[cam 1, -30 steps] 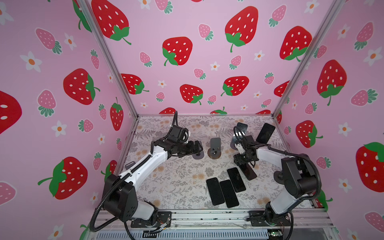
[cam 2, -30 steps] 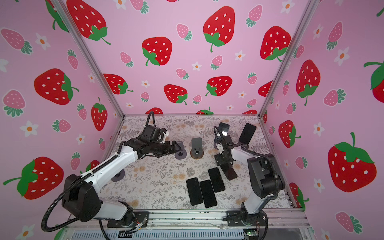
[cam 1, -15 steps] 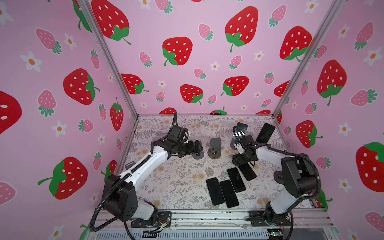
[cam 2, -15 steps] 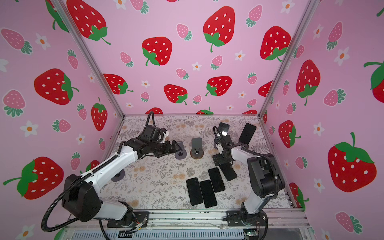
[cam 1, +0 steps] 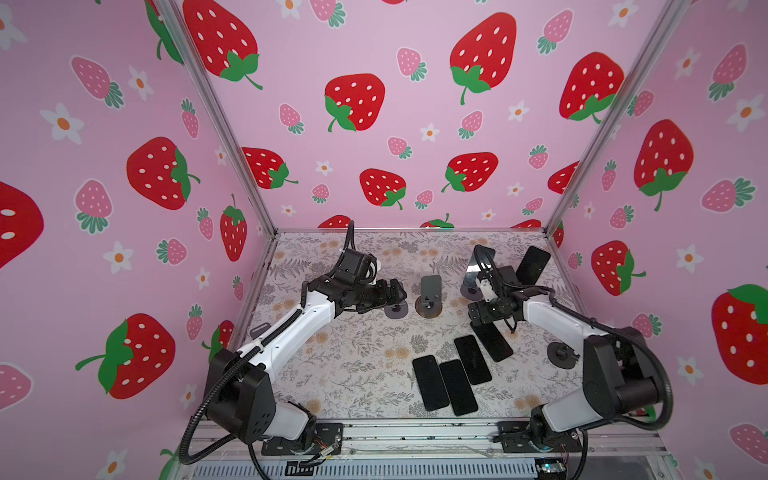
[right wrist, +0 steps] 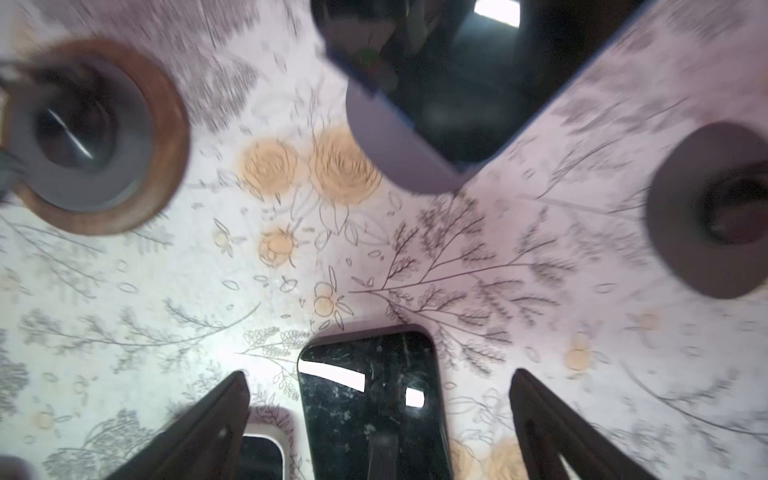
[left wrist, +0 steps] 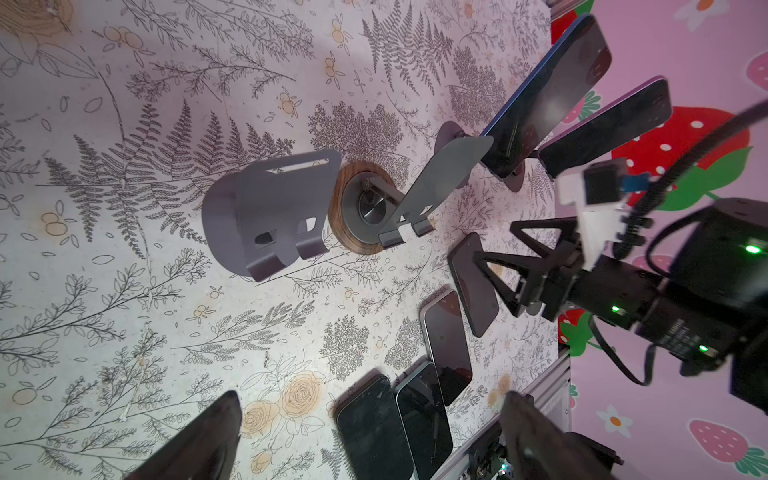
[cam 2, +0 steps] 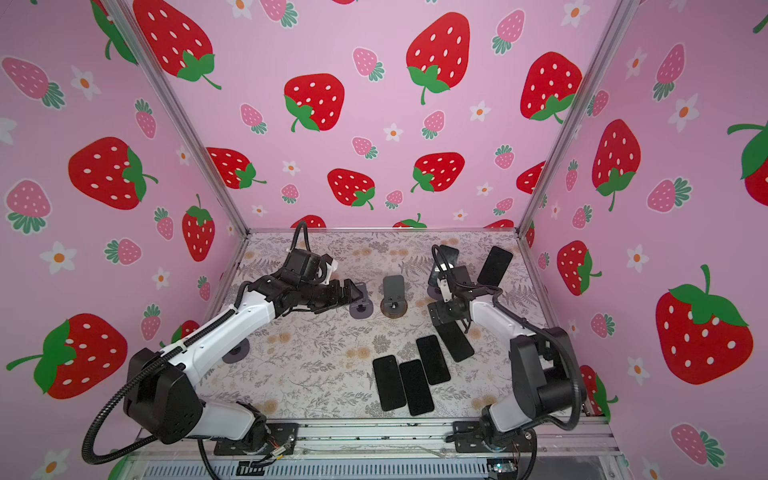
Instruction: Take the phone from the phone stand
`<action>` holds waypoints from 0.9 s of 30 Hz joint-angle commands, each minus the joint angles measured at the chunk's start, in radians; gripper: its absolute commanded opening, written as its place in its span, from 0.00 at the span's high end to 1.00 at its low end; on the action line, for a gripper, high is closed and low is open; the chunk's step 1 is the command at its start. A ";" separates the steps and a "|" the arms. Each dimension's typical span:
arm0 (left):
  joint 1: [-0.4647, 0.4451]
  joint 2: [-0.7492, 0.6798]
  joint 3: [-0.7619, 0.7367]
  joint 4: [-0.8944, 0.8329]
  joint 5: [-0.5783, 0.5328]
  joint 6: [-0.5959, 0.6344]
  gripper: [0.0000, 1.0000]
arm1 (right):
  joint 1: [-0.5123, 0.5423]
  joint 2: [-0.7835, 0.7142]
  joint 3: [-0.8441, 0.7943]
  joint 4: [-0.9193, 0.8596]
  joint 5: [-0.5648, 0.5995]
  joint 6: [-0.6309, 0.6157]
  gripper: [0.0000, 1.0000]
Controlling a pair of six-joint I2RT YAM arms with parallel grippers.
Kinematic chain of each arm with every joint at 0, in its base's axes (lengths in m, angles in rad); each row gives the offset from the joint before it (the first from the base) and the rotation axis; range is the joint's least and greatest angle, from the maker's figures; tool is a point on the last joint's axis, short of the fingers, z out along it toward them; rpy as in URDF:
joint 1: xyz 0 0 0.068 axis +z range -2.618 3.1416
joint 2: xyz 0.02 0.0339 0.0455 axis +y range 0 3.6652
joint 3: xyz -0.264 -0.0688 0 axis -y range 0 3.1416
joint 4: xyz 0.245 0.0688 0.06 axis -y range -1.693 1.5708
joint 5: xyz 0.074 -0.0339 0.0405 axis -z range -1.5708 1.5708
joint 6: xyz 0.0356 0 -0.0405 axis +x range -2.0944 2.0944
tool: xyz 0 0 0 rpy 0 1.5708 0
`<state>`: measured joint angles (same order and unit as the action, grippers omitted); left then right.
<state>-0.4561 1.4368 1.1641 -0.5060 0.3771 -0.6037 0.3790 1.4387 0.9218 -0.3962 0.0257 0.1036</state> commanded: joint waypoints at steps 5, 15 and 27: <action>-0.024 -0.010 0.015 0.061 -0.098 -0.023 0.02 | 0.005 -0.342 -0.106 0.273 0.411 0.080 0.00; -0.157 -0.024 0.034 0.205 -0.351 -0.047 0.01 | -0.107 -0.709 -0.231 0.500 0.579 0.147 0.00; -0.152 -0.105 0.012 0.181 -0.355 0.032 0.01 | -0.282 -0.440 0.103 0.249 0.356 0.250 0.00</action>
<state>-0.6117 1.3804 1.1877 -0.3172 0.0544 -0.5915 0.0998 0.9691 0.9962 -0.1013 0.4664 0.3313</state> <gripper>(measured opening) 0.993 0.996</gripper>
